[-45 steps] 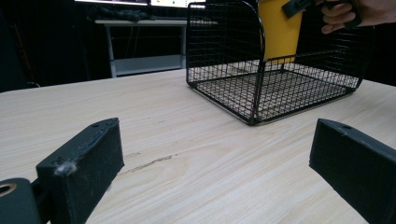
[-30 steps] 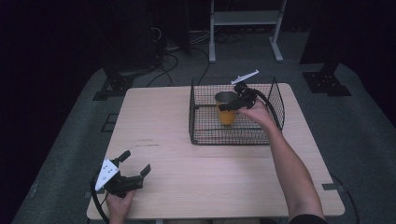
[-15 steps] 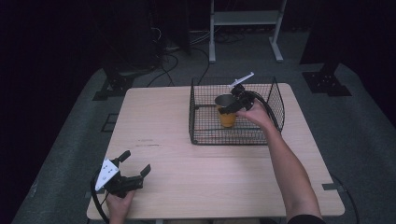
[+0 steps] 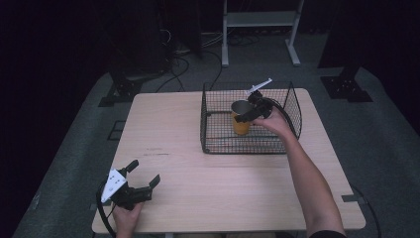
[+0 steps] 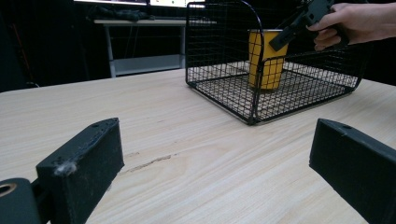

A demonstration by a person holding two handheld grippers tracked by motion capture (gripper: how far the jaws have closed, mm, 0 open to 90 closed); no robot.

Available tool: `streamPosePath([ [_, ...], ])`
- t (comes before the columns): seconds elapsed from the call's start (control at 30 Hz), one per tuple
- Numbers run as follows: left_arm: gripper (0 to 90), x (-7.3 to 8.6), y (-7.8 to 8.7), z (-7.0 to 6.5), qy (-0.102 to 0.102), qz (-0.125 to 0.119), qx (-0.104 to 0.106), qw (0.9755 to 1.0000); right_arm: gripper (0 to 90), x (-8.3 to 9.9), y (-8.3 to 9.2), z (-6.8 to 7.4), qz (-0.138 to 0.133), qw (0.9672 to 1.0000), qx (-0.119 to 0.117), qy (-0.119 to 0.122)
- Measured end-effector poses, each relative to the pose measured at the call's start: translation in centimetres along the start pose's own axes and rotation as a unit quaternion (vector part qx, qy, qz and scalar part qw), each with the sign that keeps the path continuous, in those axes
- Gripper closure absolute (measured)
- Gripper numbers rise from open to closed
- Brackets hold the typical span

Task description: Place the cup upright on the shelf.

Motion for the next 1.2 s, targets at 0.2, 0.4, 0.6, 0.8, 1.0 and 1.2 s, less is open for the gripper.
streamPosePath([
  [0.2, 2.2, 0.0, 0.0, 0.0, 0.0, 0.001, -0.001, 1.0, 8.7, 0.0, 0.2, 0.3, 0.003, 1.0, 0.001, 0.004],
  [0.4, 2.2, 0.0, 0.0, 0.0, 0.0, 0.001, -0.002, 1.0, 2.7, -0.1, 0.4, 0.4, -0.001, 1.0, 0.002, 0.003],
  [0.6, 2.2, 0.0, 0.0, 0.0, 0.0, 0.003, -0.003, 1.0, 2.0, -0.5, 1.1, 0.5, -0.019, 0.9998, 0.001, 0.0],
  [0.8, 2.3, 0.0, -0.1, 0.0, -0.002, 0.004, -0.003, 1.0, 2.0, -0.9, 3.5, 0.1, -0.055, 0.9984, -0.003, -0.01],
  [1.0, 2.2, 0.0, 0.0, 0.0, 0.0, 0.003, -0.003, 1.0, 2.1, -0.8, 5.9, 0.0, -0.085, 0.9962, -0.01, -0.019],
  [1.2, 2.2, 0.0, 0.0, 0.0, -0.002, 0.003, -0.001, 1.0, 2.1, 0.2, 7.6, 0.7, -0.096, 0.9952, -0.01, -0.017],
])
Point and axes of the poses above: each handheld gripper's, and its own axes: y roughly backward along the jaws, x roughly out of its underside, z roughly to its left, the point moved 3 cm from there along -y, roughly forward along the jaws, and after that the axes turned 4 degrees about y, right-handed, at the moved point
